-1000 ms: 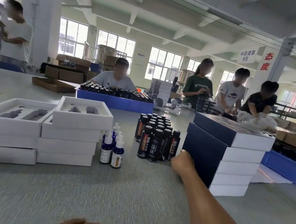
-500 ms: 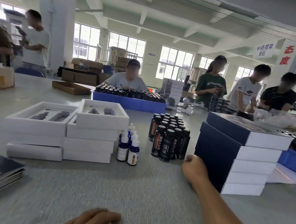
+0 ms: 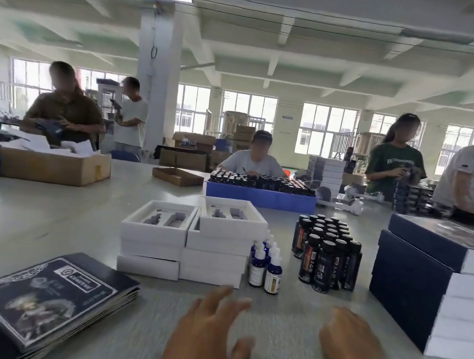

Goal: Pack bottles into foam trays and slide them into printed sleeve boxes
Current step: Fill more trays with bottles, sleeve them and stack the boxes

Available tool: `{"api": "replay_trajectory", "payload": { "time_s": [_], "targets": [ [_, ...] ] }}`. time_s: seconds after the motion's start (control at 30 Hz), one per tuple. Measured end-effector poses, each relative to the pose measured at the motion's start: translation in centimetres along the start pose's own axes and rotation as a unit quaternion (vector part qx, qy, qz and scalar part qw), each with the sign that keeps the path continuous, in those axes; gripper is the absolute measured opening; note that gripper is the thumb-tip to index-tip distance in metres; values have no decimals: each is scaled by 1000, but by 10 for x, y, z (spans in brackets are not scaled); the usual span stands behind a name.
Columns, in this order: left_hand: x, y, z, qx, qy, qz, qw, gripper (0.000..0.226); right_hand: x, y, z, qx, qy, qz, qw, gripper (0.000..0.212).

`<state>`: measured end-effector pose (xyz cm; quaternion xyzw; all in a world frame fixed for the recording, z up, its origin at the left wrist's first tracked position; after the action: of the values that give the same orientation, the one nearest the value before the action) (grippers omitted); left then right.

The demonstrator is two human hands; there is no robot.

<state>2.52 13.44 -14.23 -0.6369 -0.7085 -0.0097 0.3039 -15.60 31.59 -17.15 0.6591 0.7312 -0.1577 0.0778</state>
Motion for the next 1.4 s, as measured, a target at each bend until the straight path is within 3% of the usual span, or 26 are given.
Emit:
{"api": "replay_trajectory", "payload": {
  "time_s": [0.1, 0.23, 0.37, 0.53, 0.67, 0.8, 0.93, 1.0, 1.1, 1.17, 1.27, 1.4],
  "targets": [
    [-14, -52, -40, 140, -127, 29, 982, 58, 0, 1, -5, -1, -7, -4, 1000, 21],
    [-31, -123, -69, 61, -246, -61, 965, 70, 0, 2, -2, 8, 0, 1, 1000, 20],
    [-39, -146, -68, 9, -282, -72, 957, 56, -3, -1, -6, 20, 6, -6, 1000, 19],
    [-15, -112, -60, 41, -195, -15, 980, 51, -4, 1, -9, 26, 16, -2, 1000, 23],
    [0, -24, -42, 72, -196, 117, 971, 35, -6, 2, -13, 34, 11, -7, 999, 28],
    [3, 38, -12, -26, -201, 198, 959, 37, -7, 5, -16, 31, 15, 7, 999, 23],
    [1, 44, 3, -69, -151, 179, 970, 36, -3, 6, -7, 18, 22, -6, 1000, 21],
    [-4, 41, 6, -70, -88, 145, 983, 47, -2, 4, -4, 21, -2, -25, 999, 23],
    [-17, 36, 3, -14, 0, 61, 998, 66, -11, 1, -6, 26, -87, -77, 993, 40],
    [-27, 32, 2, 4, -8, 36, 999, 61, -23, -2, -8, -7, -159, -103, 982, 51],
    [-34, 26, 4, -40, -8, 0, 999, 55, -43, -14, -10, -62, -196, -117, 972, 63],
    [-37, 24, 8, -53, -9, 23, 998, 57, -70, -32, -7, -114, -232, -135, 957, 73]
  ]
}}
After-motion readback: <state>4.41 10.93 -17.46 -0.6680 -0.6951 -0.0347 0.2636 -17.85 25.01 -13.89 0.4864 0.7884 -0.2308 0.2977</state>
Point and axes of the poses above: each hand's wrist, its own y-axis away from the middle knuckle, its own z-axis out of the palm, x = y × z, the point moved 1 cm from there along -y, towards the middle knuckle, and after that the axes turned 8 degrees about -x, right-handed, at the moved point
